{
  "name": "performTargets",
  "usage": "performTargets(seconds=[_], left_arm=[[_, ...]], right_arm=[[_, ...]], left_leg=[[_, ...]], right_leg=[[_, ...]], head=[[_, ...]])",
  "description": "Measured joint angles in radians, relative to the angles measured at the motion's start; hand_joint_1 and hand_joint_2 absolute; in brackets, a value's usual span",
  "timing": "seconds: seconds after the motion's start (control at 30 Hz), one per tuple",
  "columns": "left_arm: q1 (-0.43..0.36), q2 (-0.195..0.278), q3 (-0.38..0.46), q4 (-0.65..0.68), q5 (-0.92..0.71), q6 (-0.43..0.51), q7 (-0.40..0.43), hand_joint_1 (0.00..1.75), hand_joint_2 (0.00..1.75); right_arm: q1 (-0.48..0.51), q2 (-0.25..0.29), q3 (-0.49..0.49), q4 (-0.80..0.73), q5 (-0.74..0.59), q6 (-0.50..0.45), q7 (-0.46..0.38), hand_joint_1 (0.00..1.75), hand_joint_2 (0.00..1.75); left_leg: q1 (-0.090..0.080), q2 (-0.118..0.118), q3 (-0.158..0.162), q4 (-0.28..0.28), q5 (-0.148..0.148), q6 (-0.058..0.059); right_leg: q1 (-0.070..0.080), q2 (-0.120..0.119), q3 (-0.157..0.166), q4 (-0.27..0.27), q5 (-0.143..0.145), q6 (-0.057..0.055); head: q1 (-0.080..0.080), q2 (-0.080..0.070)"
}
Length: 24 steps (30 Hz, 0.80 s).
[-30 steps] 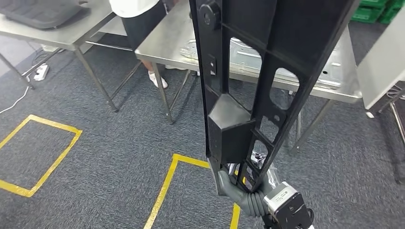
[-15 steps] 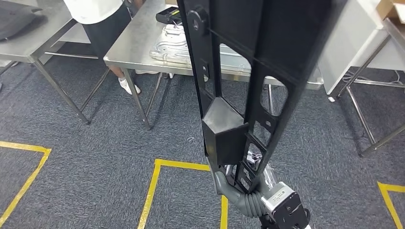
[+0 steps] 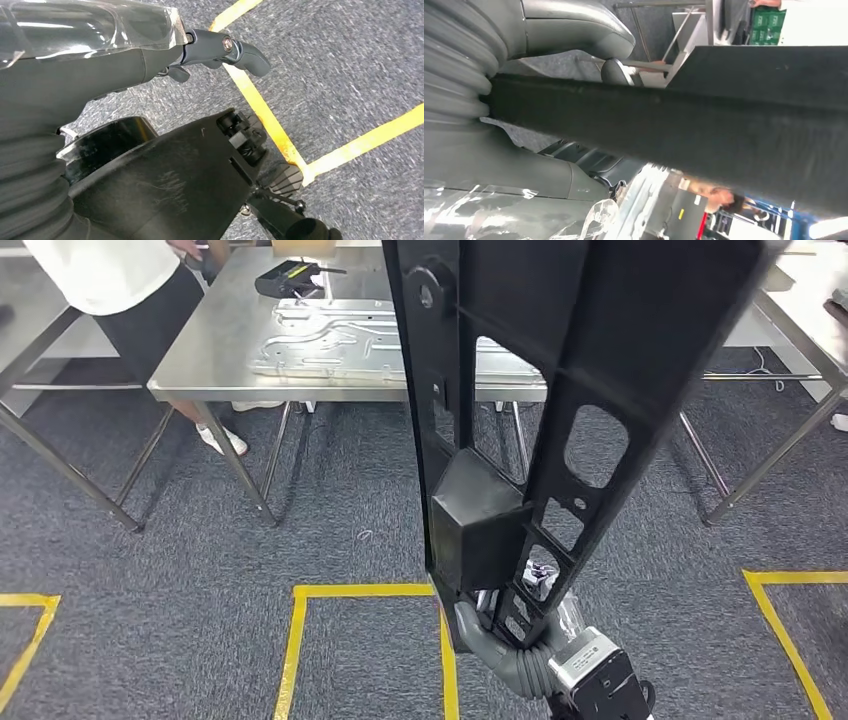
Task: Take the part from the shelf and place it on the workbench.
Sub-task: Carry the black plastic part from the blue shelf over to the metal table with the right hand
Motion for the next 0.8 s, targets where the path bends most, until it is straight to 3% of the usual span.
performTargets(seconds=[0.07, 0.1, 0.13, 0.17, 0.2, 0.27, 0.33, 0.43, 0.5, 0.6, 0.63, 0.67, 0.7, 0.8], left_arm=[[0.002, 0.0, 0.0, 0.0, 0.002, 0.001, 0.004, 0.0, 1.75], [0.005, 0.0, 0.0, 0.0, 0.004, 0.002, 0.007, 0.0, 1.75], [0.007, 0.0, 0.0, 0.0, 0.005, 0.003, 0.009, 0.0, 1.75], [0.009, 0.0, 0.0, 0.0, 0.006, 0.005, 0.012, 0.0, 1.75], [0.01, 0.0, 0.0, 0.0, 0.006, 0.006, 0.013, 0.0, 1.75], [0.009, 0.0, 0.001, 0.0, 0.006, 0.009, 0.014, 0.0, 1.75], [0.008, 0.0, 0.002, 0.0, 0.006, 0.011, 0.014, 0.0, 1.75], [0.008, 0.0, 0.004, 0.0, 0.006, 0.012, 0.014, 0.0, 1.75], [0.007, 0.0, 0.005, 0.0, 0.006, 0.012, 0.014, 0.0, 1.75], [0.007, 0.0, 0.006, 0.0, 0.006, 0.014, 0.014, 0.0, 1.75], [0.007, 0.0, 0.006, 0.0, 0.006, 0.014, 0.014, 0.0, 1.75], [0.008, 0.0, 0.006, 0.0, 0.006, 0.014, 0.014, 0.0, 1.75], [0.008, 0.0, 0.006, 0.0, 0.006, 0.014, 0.014, 0.0, 1.75], [0.008, 0.0, 0.008, 0.0, 0.006, 0.014, 0.014, 0.0, 1.75]], right_arm=[[-0.002, 0.001, 0.0, 0.0, 0.007, 0.0, 0.0, 1.75, 1.75], [-0.002, 0.002, 0.0, 0.0, 0.01, 0.001, 0.0, 1.75, 1.75], [-0.003, 0.002, 0.0, 0.0, 0.012, 0.002, 0.0, 1.75, 1.75], [-0.003, 0.002, 0.001, 0.0, 0.014, 0.005, 0.001, 1.75, 1.75], [-0.003, 0.003, 0.001, 0.0, 0.016, 0.007, 0.001, 1.75, 1.75], [-0.004, 0.005, 0.001, 0.0, 0.018, 0.011, 0.001, 1.75, 1.75], [-0.006, 0.007, 0.001, 0.0, 0.021, 0.013, 0.001, 1.75, 1.75], [-0.007, 0.009, 0.002, 0.0, 0.026, 0.012, 0.0, 1.75, 1.75], [-0.008, 0.009, 0.003, 0.0, 0.027, 0.011, -0.001, 1.75, 1.75], [-0.01, 0.009, 0.005, 0.001, 0.027, 0.01, -0.002, 1.75, 1.75], [-0.01, 0.009, 0.006, 0.002, 0.027, 0.01, -0.002, 1.75, 1.75], [-0.009, 0.009, 0.007, 0.003, 0.027, 0.01, -0.002, 1.75, 1.75], [-0.009, 0.009, 0.008, 0.004, 0.027, 0.01, -0.002, 1.75, 1.75], [-0.01, 0.01, 0.012, 0.006, 0.027, 0.01, -0.002, 1.75, 1.75]], left_leg=[[0.002, -0.036, -0.061, 0.133, -0.07, -0.007], [0.002, -0.043, -0.095, 0.204, -0.098, -0.009], [0.002, -0.046, -0.119, 0.252, -0.111, -0.009], [0.002, -0.048, -0.123, 0.261, -0.104, -0.009], [0.002, -0.048, -0.107, 0.224, -0.077, -0.007], [0.002, -0.052, -0.037, 0.073, -0.006, -0.001], [0.0, -0.057, 0.009, -0.031, 0.031, 0.007], [-0.005, -0.057, 0.014, -0.05, 0.036, 0.025], [-0.003, -0.056, 0.016, -0.054, 0.04, 0.039], [-0.003, -0.053, 0.018, -0.054, 0.039, 0.049], [-0.004, -0.052, 0.018, -0.054, 0.038, 0.05], [-0.004, -0.052, 0.02, -0.054, 0.037, 0.051], [-0.004, -0.053, 0.023, -0.053, 0.034, 0.05], [-0.006, -0.052, 0.036, -0.052, 0.023, 0.04]], right_leg=[[-0.002, 0.005, -0.003, 0.0, 0.002, -0.007], [-0.001, 0.009, -0.004, 0.0, 0.003, -0.009], [-0.001, 0.013, -0.005, 0.0, 0.003, -0.009], [-0.001, 0.018, -0.005, 0.0, 0.003, -0.01], [-0.001, 0.022, -0.004, 0.0, 0.003, -0.009], [0.001, 0.03, -0.002, 0.001, 0.002, -0.006], [0.005, 0.038, -0.002, 0.003, 0.001, 0.001], [0.002, 0.04, -0.004, 0.004, 0.0, 0.018], [-0.001, 0.034, -0.021, 0.044, -0.026, 0.028], [-0.002, 0.027, -0.116, 0.242, -0.118, 0.037], [-0.002, 0.026, -0.145, 0.298, -0.133, 0.039], [-0.003, 0.026, -0.159, 0.319, -0.128, 0.039], [-0.003, 0.025, -0.151, 0.296, -0.104, 0.039], [0.0, 0.016, -0.054, 0.085, -0.003, 0.029]], head=[[-0.002, 0.0], [-0.002, 0.0], [-0.002, 0.0], [-0.002, 0.0], [-0.003, 0.0], [-0.003, 0.0], [-0.002, 0.0], [-0.001, 0.0], [0.0, 0.0], [0.002, 0.0], [0.002, 0.0], [0.002, 0.0], [0.002, 0.0], [0.002, 0.0]])
